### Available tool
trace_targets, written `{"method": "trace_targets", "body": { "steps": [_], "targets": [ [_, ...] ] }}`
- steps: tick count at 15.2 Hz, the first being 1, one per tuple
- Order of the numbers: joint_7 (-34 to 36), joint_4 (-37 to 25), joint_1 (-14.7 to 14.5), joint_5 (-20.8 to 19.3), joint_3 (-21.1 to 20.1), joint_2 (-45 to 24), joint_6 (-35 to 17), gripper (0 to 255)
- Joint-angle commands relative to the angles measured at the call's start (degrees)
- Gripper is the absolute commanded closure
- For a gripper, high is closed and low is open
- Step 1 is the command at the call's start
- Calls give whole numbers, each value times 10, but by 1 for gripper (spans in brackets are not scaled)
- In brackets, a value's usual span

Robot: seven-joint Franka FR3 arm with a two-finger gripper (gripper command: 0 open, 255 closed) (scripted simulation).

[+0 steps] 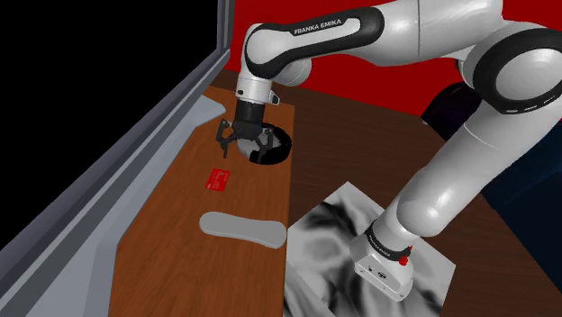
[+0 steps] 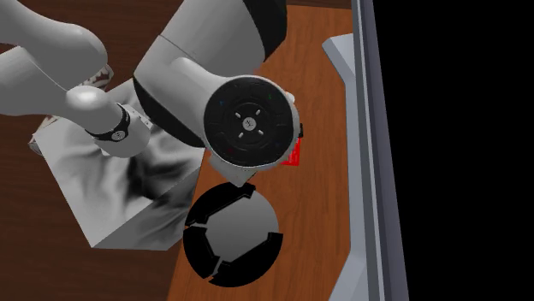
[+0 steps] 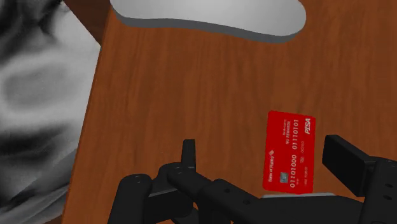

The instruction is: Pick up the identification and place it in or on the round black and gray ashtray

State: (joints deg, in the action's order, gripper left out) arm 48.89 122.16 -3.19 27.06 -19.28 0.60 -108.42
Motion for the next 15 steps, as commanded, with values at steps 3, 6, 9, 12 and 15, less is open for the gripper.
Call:
{"method": "trace_targets", "body": {
  "steps": [3,6,9,12,15],
  "targets": [
    [62,-47,-14,21,-12,-92,-37,0],
    [87,-69,-24,32,-15,-139,-60,0],
    [85,-57,-30,36,-19,-146,-81,0],
    [83,-46,-36,40,-22,-154,-103,0],
    [83,-44,-38,41,-23,-156,-107,0]
  ]
}}
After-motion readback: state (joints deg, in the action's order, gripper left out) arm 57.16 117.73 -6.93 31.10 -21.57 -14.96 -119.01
